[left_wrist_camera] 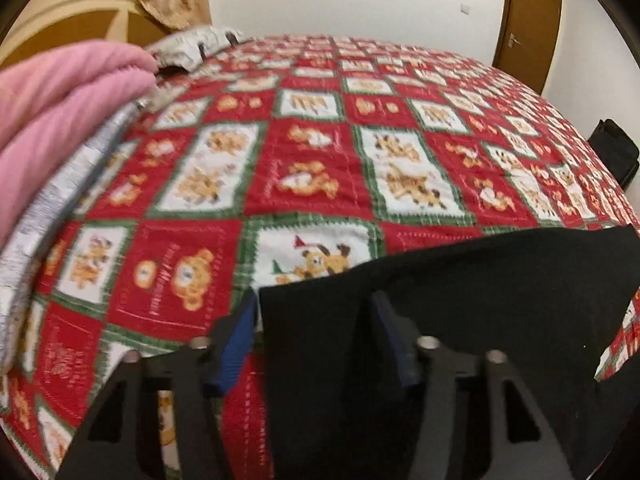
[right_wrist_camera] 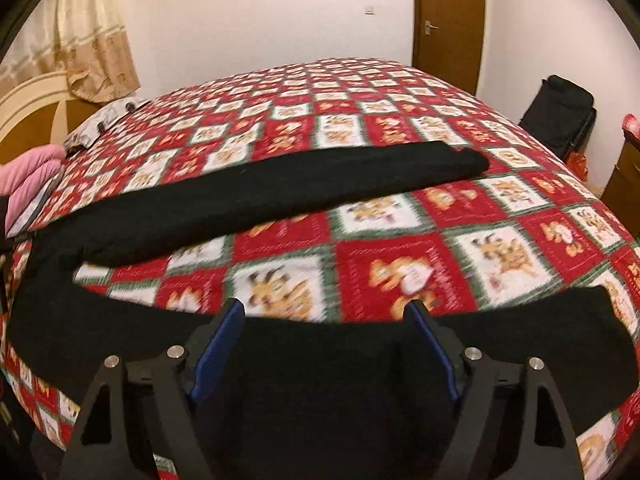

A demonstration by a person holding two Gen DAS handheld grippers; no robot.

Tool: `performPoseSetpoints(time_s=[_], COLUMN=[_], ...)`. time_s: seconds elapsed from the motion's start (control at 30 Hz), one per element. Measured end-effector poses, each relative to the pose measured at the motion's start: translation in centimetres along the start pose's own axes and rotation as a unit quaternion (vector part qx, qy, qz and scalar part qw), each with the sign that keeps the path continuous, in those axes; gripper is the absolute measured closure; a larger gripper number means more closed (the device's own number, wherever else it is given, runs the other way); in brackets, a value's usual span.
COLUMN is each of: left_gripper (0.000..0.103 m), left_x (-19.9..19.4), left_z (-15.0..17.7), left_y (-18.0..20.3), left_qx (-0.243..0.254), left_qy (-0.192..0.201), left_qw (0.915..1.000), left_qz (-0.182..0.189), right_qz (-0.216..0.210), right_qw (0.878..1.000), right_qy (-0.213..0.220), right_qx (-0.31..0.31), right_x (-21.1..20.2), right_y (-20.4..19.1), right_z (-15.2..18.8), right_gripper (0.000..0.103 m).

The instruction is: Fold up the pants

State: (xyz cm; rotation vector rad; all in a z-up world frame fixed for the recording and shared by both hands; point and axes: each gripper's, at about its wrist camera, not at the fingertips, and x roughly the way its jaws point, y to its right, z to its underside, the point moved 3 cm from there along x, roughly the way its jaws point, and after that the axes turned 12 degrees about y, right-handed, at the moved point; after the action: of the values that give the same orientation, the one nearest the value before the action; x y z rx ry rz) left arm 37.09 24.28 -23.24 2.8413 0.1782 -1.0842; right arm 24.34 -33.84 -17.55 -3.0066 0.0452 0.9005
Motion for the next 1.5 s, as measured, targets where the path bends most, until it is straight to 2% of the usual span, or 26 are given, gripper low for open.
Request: performPoseSetpoints(time_s=[0.03,0.1,0.13,0.27,0.3,0.33,0.47,0.57,0.63,0.77,0.87,1.0,1.17,1.3,1.37,1.4,1.43,1.5], left_gripper=[0.051,0.053,0.056,0.068,0.081,0.087,0.089,0.089,0.089,0.089,0.088,0.088,0.088,0.088,0.088,0.088,0.088,0.088], left_x=[0.4,0.6,0.6,0.5,0.6,0.5,0.8,1.3,1.5,1.5,1.6,1.7,1.7,1.8,1.8,1.8,1.8,1.8], left_z=[0.2,0.4,0.3,-0.2,-0.4,-0.5,-0.5,-0.4,-0.4,0.0,-0.1,0.1,0.1,0.2,0.2,0.2,0.2,0.2], left_y=[-0.2,-0.5,-0.5,-0.5,-0.4,-0.1,1.0,1.0,1.0,0.9,0.6,0.9,0.8,0.8,0.8,0.8,0.8,0.9], left_qx=[-0.003,-0.009,-0.010,-0.008,-0.006,-0.004,0.025,0.025,0.023,0.015,0.002,0.007,0.008,0.004,0.004,0.005,0.006,0.009], left_qy=[-0.004,0.001,0.003,0.002,0.000,-0.001,-0.006,-0.009,-0.006,0.007,0.008,0.011,0.015,0.018,0.018,0.018,0.018,0.018], left_qw=[1.0000,0.9999,0.9998,0.9994,0.9991,0.9985,0.9985,0.9985,0.9985,0.9985,0.9983,0.9986,0.9985,0.9984,0.9984,0.9984,0.9985,0.9986], left_qz=[0.002,0.012,0.016,0.034,0.043,0.055,0.049,0.048,0.048,0.051,0.058,0.052,0.051,0.054,0.053,0.053,0.052,0.049], right_qz=[0.002,0.011,0.015,0.033,0.038,0.039,0.065,0.080,0.075,0.084,0.079,0.068,0.057,0.040,0.024,0.013,0.004,0.003], right_qw=[1.000,1.000,1.000,0.999,0.999,0.999,0.997,0.996,0.995,0.994,0.993,0.991,0.991,0.988,0.986,0.987,0.986,0.985], right_qy=[0.002,0.002,0.000,-0.005,-0.010,-0.015,-0.012,-0.015,-0.038,-0.046,-0.044,-0.072,-0.089,-0.126,-0.135,-0.136,-0.139,-0.152], right_qx=[0.001,-0.003,-0.005,0.005,0.009,0.012,0.033,0.028,0.052,0.051,0.070,0.084,0.076,0.082,0.089,0.088,0.088,0.084], right_x=[0.0,0.4,0.7,2.0,2.6,3.0,5.0,7.1,9.3,12.9,15.4,19.6,23.3,26.2,26.8,27.0,27.1,27.2], right_y=[0.3,1.2,1.6,4.1,5.1,5.8,9.9,12.4,14.4,16.8,17.9,18.8,19.0,19.0,19.0,18.8,18.6,18.6], right_z=[-0.2,-1.1,-1.4,-3.4,-4.2,-4.6,-7.9,-10.0,-11.1,-13.2,-14.4,-15.2,-15.5,-14.7,-14.3,-14.3,-14.2,-14.0], right_gripper=[0.025,0.043,0.046,0.047,0.047,0.047,0.047,0.047,0.047,0.047,0.047,0.047,0.047,0.047,0.051,0.057,0.060,0.072])
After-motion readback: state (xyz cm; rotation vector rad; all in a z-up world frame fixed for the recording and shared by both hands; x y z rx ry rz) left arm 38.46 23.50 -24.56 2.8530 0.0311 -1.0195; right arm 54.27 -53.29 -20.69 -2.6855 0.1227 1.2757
